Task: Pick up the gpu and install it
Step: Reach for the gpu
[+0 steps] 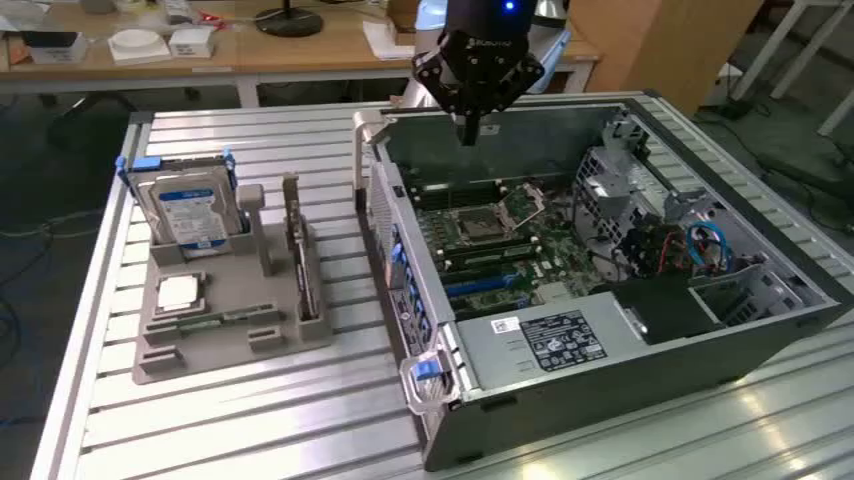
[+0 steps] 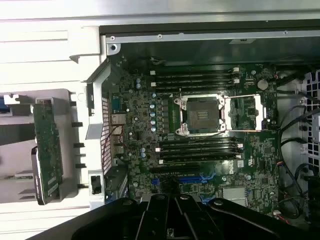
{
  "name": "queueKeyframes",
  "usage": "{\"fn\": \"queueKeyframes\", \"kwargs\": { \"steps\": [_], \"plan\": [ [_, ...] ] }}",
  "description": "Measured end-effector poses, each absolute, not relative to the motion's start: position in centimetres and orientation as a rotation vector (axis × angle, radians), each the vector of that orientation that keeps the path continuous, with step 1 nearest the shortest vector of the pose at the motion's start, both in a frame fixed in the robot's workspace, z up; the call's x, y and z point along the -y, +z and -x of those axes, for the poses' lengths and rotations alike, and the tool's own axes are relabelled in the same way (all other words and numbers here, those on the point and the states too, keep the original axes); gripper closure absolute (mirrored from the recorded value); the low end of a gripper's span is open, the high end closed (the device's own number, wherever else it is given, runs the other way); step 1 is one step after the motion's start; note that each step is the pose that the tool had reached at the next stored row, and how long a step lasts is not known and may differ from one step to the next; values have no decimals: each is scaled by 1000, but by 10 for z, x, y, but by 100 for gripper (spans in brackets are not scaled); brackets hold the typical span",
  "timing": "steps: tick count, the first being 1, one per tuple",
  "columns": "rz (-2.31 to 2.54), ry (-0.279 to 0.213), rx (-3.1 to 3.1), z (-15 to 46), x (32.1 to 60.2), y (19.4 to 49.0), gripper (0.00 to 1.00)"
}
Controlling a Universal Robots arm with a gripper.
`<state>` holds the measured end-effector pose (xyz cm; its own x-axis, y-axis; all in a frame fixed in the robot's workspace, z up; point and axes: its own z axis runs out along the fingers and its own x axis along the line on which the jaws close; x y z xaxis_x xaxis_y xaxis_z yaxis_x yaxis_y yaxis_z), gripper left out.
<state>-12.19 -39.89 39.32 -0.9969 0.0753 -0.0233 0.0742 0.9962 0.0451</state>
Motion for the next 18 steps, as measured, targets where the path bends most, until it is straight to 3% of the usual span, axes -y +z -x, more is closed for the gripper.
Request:
{"fn": "queueKeyframes", "kwargs": {
  "steps": [18],
  "plan": [
    [-117, 69, -3114, 147, 399, 393, 90]
  ]
}}
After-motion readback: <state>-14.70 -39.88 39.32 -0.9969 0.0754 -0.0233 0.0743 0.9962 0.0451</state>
